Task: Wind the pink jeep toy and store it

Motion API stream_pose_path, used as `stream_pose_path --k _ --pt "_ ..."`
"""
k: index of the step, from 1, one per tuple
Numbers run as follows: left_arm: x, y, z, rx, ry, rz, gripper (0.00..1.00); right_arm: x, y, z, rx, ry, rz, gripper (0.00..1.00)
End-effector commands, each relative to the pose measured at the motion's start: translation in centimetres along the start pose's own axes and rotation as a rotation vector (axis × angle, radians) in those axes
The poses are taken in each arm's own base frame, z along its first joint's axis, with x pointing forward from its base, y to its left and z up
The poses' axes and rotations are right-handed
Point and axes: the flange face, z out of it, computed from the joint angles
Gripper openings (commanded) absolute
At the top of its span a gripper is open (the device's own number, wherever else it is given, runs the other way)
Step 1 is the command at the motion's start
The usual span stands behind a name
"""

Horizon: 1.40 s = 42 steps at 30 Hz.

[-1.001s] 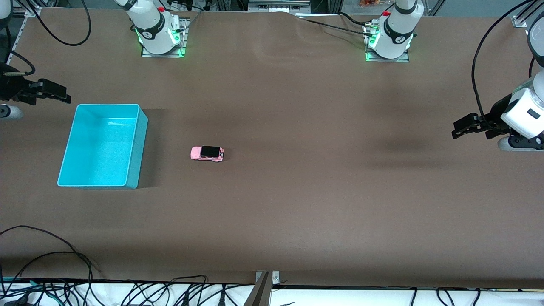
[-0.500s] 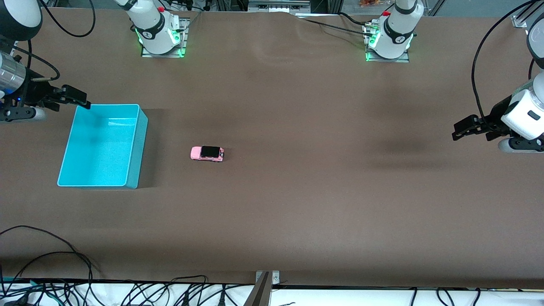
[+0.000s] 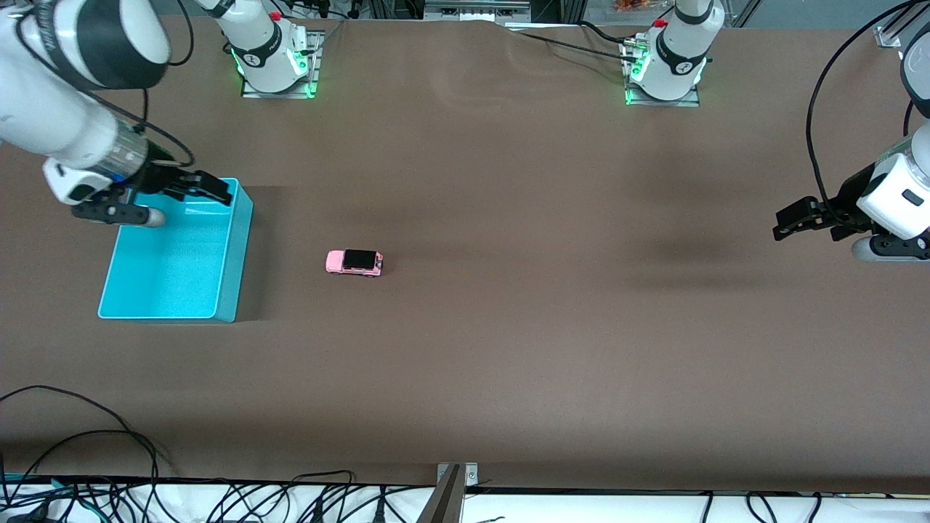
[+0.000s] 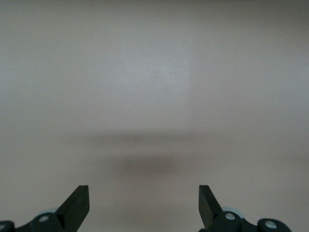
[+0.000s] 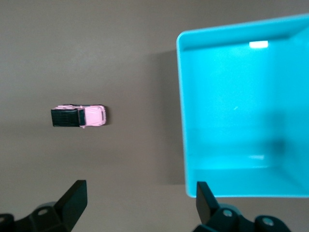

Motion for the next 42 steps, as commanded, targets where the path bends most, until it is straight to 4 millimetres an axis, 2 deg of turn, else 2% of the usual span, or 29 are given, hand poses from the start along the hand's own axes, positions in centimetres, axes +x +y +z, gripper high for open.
stream_pose_path --k 1,12,16,20,25,29,33,38,42 --pt "0.1 -0.3 -0.2 0.020 0.009 0.008 1.00 0.3 -1.3 2.3 0.009 -0.028 0.168 1.00" --pt "0.1 -0.3 -0.5 0.018 0.015 0.008 1.00 1.7 -5.4 8.2 0.007 -0.051 0.541 1.00" --pt "0.0 -0.3 -0.6 0.018 0.015 0.008 1.00 1.7 -7.3 10.0 0.007 -0.053 0.567 1.00" --pt "0.0 -0.3 -0.7 0.018 0.015 0.006 1.00 2.2 -8.0 11.8 -0.004 -0.069 0.673 1.00" --pt "-0.1 -0.2 -0.9 0.018 0.021 0.010 1.00 3.3 -10.9 14.2 -0.025 -0.082 0.826 1.00" --pt "-0.1 -0.1 -1.2 0.017 0.025 0.013 1.00 5.2 -11.8 16.2 -0.058 -0.072 0.900 1.00" --pt "0.1 -0.2 -2.0 0.018 0.042 0.010 1.00 5.3 -13.1 17.6 -0.092 -0.049 0.956 1.00" --pt "0.1 -0.2 -2.1 0.018 0.044 0.011 1.00 5.2 -14.3 19.5 -0.119 -0.043 1.060 1.00" --pt "0.1 -0.1 -2.1 0.018 0.045 0.012 1.00 6.2 -14.6 21.2 -0.145 -0.006 1.163 1.00"
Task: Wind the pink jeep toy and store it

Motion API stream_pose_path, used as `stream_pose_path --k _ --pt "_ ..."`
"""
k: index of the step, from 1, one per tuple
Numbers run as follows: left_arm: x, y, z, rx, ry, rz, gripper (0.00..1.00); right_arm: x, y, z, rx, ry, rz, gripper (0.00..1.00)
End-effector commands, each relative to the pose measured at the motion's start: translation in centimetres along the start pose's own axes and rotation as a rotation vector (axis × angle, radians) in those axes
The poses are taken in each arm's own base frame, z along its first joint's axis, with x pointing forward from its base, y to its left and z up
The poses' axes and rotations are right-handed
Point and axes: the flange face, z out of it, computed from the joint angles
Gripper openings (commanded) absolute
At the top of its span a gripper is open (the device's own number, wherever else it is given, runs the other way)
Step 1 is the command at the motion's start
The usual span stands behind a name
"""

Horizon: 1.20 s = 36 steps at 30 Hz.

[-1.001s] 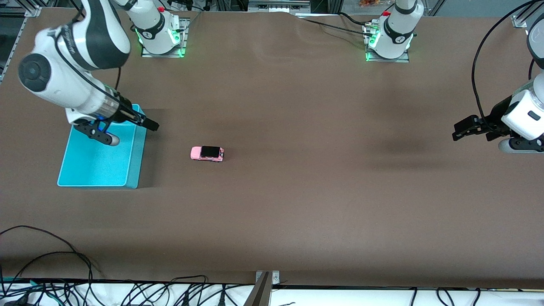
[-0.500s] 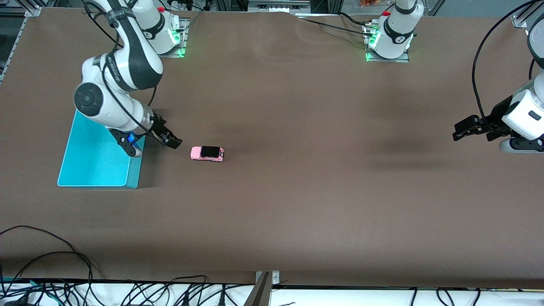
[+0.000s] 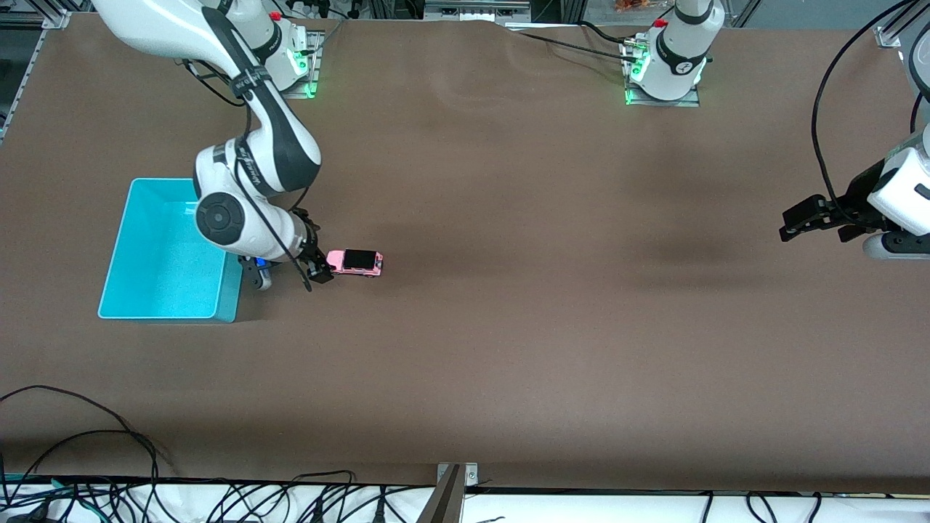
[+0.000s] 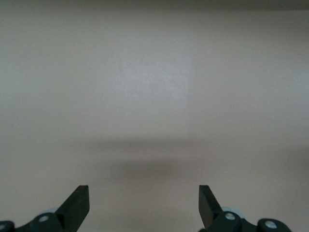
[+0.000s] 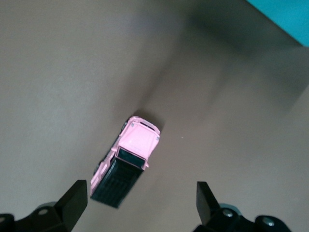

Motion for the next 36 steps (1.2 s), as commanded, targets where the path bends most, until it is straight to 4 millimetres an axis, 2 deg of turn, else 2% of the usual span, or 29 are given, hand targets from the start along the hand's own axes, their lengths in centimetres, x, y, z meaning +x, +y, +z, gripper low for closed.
stream_pose_path --k 1,5,9,21,23,27,36 --pt "0.0 -0.1 -0.8 0.017 0.015 0.012 1.00 -0.4 -2.2 1.9 -0.003 0.055 0.135 1.00" --pt "0.0 0.1 -0.9 0.017 0.016 0.015 1.00 -2.1 -3.5 3.9 -0.011 0.083 0.210 1.00" --pt "-0.1 -0.2 -1.0 0.017 0.020 0.012 1.00 -1.9 -4.0 5.7 -0.027 0.096 0.260 1.00" --pt "-0.1 -0.6 -0.8 0.018 0.015 0.004 1.00 -2.0 -4.3 5.1 -0.015 0.086 0.361 1.00" --pt "0.0 -0.6 -0.7 0.018 0.014 0.003 1.00 -2.4 -4.3 5.2 -0.017 0.086 0.359 1.00" --pt "0.0 -0.9 -0.7 0.017 0.012 -0.002 1.00 -4.4 -4.2 5.5 -0.016 0.092 0.343 1.00" --pt "-0.1 -1.3 -0.7 0.017 0.011 -0.008 1.00 -6.4 -3.9 7.3 -0.036 0.108 0.352 1.00"
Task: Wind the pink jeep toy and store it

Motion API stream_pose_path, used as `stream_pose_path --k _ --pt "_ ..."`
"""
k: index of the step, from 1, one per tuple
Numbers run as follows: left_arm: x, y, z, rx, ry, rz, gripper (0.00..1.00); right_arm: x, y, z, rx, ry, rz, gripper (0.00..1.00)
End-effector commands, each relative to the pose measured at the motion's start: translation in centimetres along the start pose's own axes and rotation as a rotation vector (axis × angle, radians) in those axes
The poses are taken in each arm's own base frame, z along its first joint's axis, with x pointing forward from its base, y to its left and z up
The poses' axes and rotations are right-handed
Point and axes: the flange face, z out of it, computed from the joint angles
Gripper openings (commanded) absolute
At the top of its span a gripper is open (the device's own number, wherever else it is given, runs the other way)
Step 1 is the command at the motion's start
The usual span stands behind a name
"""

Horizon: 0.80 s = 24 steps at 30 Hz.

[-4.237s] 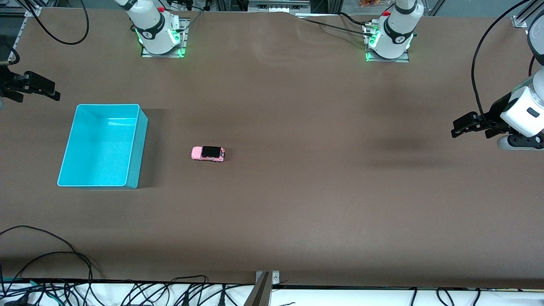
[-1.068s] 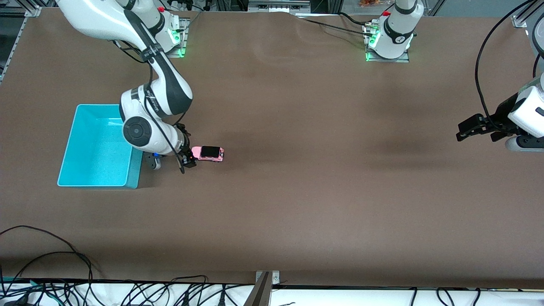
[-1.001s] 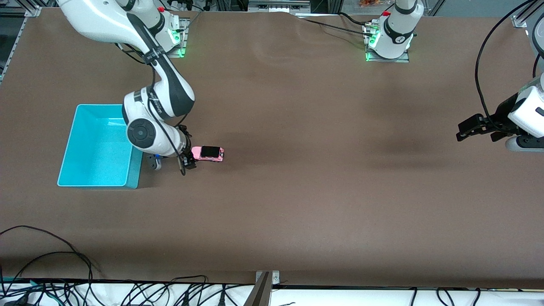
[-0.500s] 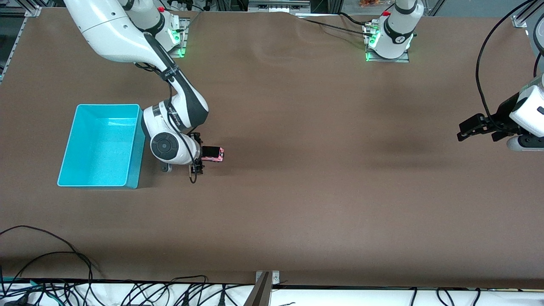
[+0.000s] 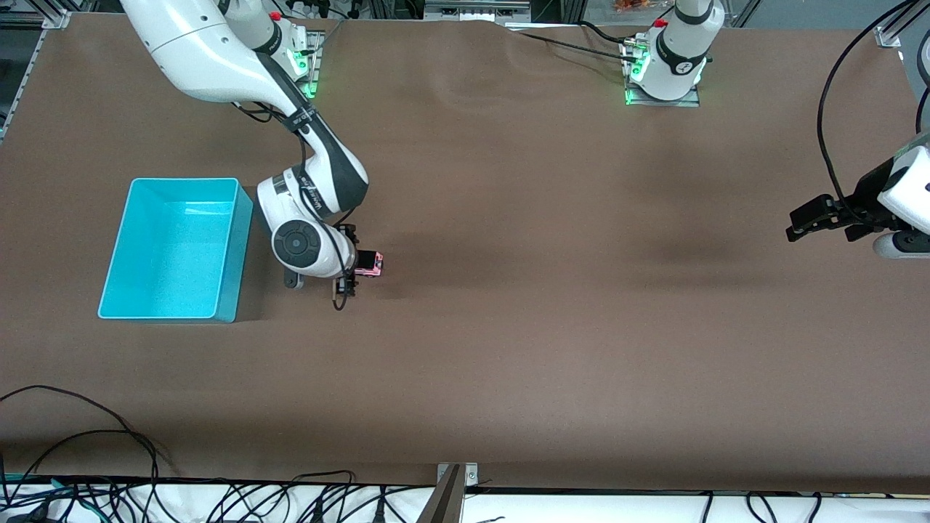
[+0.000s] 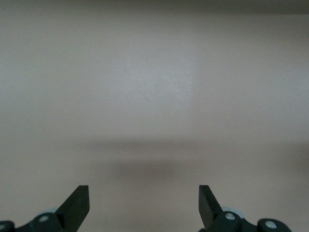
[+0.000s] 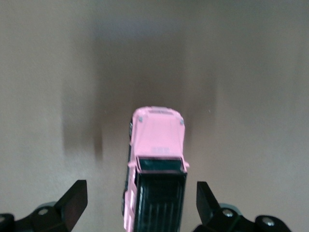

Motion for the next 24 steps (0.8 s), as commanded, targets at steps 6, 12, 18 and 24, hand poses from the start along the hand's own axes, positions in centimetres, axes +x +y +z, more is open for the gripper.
stream_pose_path --k 6,12,18,24 --pt "0.0 -0.3 -0.4 0.016 0.005 0.008 1.00 -1.4 -0.1 2.5 -0.004 0.025 0.019 1.00" --pt "0.0 -0.3 -0.3 0.016 0.003 0.008 1.00 -1.3 -0.2 2.7 -0.006 0.022 0.030 0.83" --pt "0.0 -0.2 -0.2 0.016 0.002 0.010 1.00 -0.4 -0.7 2.2 0.007 0.024 0.145 0.16" --pt "0.1 -0.2 -0.1 0.016 0.002 0.010 1.00 -0.4 -0.9 1.4 0.015 0.030 0.148 0.00"
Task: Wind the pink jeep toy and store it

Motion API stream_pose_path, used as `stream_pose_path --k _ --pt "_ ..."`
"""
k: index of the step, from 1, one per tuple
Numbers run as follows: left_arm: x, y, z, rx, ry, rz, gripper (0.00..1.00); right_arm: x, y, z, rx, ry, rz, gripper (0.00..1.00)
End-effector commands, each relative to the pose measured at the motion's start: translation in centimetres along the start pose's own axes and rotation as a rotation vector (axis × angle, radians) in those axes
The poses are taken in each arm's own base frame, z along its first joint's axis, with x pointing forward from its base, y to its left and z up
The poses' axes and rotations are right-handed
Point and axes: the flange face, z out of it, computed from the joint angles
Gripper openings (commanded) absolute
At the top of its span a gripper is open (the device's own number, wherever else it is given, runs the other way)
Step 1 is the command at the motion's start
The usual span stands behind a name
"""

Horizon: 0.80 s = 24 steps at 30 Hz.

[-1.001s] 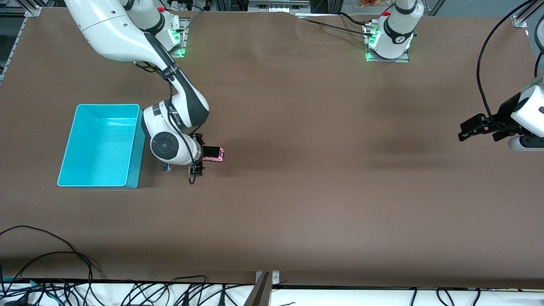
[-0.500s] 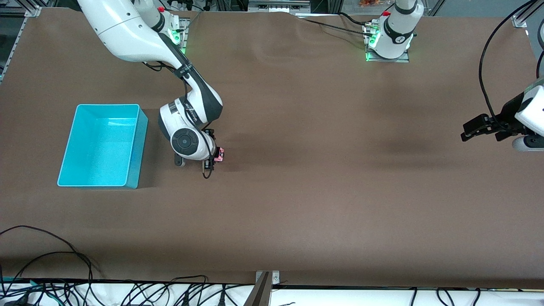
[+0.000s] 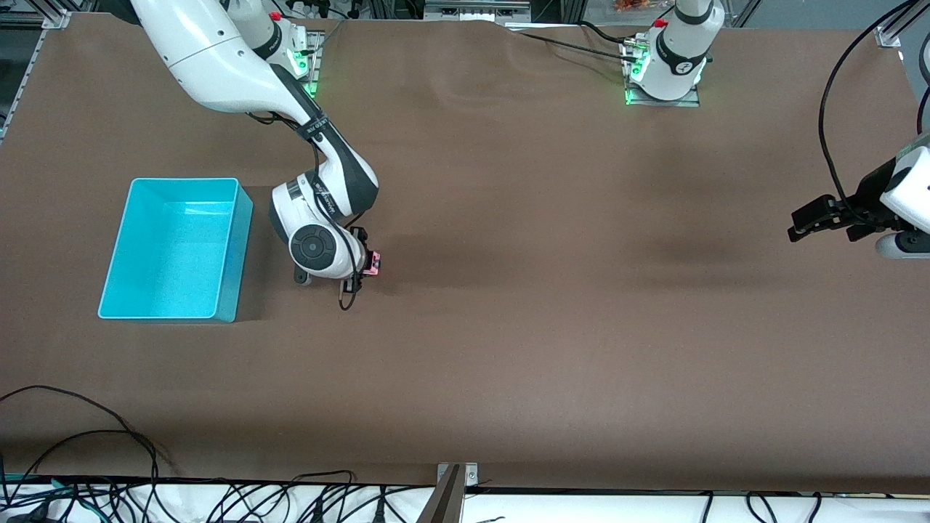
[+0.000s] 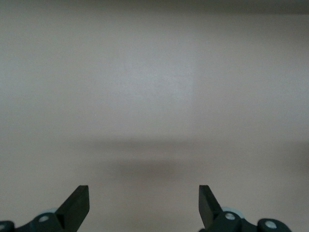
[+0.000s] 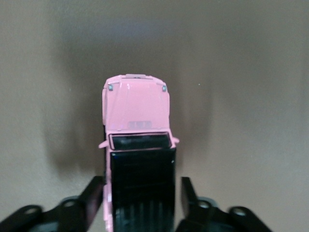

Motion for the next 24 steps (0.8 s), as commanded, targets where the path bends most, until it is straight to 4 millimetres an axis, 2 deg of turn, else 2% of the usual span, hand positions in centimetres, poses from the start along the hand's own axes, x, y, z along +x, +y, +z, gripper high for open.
stream_pose_path --k 1,4,9,13,17,22,24 --pt "0.0 -0.1 -0.2 0.016 0.001 0.011 1.00 -0.1 -0.3 -1.0 0.023 0.025 0.018 0.00" --pt "0.0 -0.1 -0.2 0.016 0.001 0.011 1.00 0.0 -0.5 -2.0 0.012 0.047 0.014 0.00" --pt "0.0 -0.1 -0.2 0.015 0.003 0.011 1.00 0.5 -1.4 -5.7 -0.022 0.074 0.008 0.00" --pt "0.0 -0.1 -0.2 0.015 0.001 0.011 1.00 0.9 -1.6 -9.0 -0.076 0.080 -0.129 0.00" --pt "0.0 -0.1 -0.2 0.015 0.001 0.011 1.00 1.0 -1.5 -11.5 -0.117 0.060 -0.208 0.00" --pt "0.0 -0.1 -0.1 0.015 0.000 0.011 1.00 2.9 -1.2 -15.0 -0.123 0.019 -0.296 0.00" --pt "0.0 -0.1 -0.2 0.015 0.001 0.011 1.00 4.2 -1.0 -16.5 -0.136 0.000 -0.336 0.00"
